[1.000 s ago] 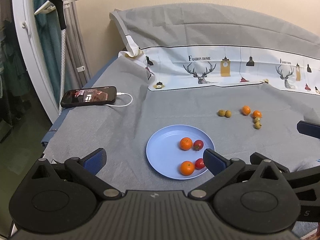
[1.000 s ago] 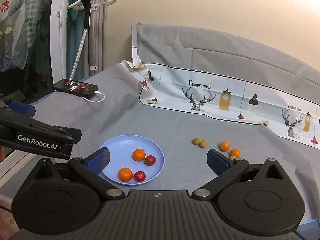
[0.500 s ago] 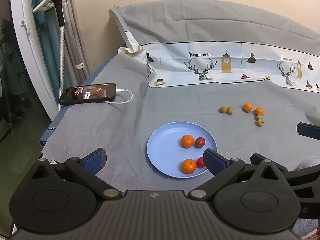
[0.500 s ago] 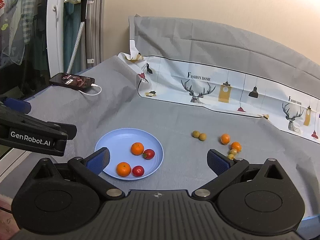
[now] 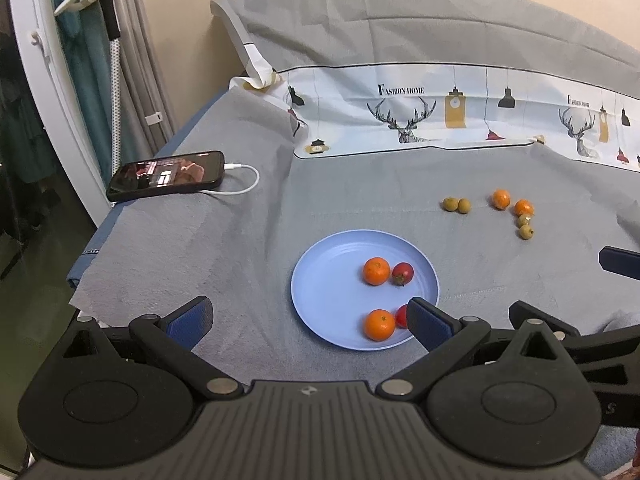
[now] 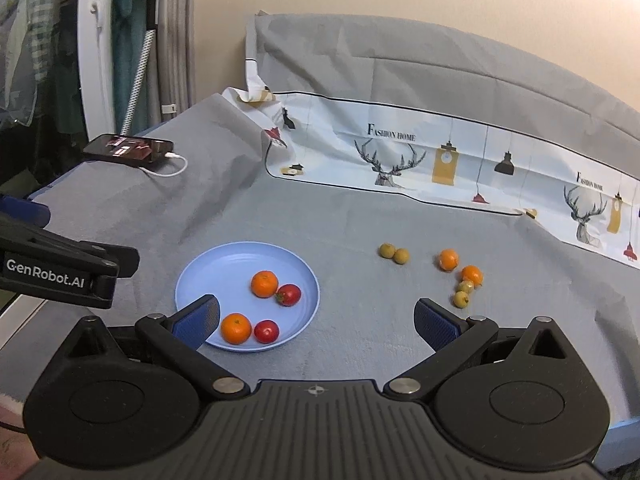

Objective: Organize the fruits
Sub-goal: 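Lift both tools away from the plate, then grasp a yellow fruit with the right tool while the left tool grasps another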

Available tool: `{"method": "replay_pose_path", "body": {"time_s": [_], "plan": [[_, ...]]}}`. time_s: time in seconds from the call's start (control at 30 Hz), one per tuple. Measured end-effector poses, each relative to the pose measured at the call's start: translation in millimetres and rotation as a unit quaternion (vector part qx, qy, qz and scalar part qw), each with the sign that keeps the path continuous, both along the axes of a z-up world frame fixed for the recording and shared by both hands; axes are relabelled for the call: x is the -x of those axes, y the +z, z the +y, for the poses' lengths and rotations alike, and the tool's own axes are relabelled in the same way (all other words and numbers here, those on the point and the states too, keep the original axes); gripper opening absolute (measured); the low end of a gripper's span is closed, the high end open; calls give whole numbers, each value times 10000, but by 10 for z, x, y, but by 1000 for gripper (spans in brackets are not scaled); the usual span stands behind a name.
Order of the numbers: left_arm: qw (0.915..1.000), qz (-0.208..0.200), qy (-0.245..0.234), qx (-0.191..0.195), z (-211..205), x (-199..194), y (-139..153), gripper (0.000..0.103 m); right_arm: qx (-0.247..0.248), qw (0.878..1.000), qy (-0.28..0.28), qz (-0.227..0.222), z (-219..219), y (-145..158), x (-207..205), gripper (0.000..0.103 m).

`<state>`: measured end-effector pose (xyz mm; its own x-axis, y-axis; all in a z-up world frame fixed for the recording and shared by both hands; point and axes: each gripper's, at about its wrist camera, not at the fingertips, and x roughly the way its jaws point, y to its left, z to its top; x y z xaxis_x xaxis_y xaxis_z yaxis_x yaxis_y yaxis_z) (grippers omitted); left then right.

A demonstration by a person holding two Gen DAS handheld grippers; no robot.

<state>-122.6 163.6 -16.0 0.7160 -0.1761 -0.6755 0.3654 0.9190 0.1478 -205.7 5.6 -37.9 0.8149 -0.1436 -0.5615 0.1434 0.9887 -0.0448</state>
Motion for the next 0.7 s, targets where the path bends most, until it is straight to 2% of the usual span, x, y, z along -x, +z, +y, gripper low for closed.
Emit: {"method": "replay_pose_path", "body": {"time_s": [0.17,0.3,0.43,0.57,0.7], "plan": [[9999,71,-57,-105,-113,-96,-28,103,-154,9994,-298,-9,-139,-75,-60,102],[9990,412,-194,-53,-247,-239,-58,103,-296,9976,-620,-9,-310,-153,-115,102],[9986,439,-291,-72,-448,-350,-74,103,-483,9943,-947,69,-509,-287,-168,102],[9967,642,-491,-1,-731,-527,-160,103,-654,9889,-1315,215,-758,-486,-258,102],[9936,846,-752,29,-1111,-746,-287,103,-812,9782,-1891,292,-1102,-727,-356,102]]}}
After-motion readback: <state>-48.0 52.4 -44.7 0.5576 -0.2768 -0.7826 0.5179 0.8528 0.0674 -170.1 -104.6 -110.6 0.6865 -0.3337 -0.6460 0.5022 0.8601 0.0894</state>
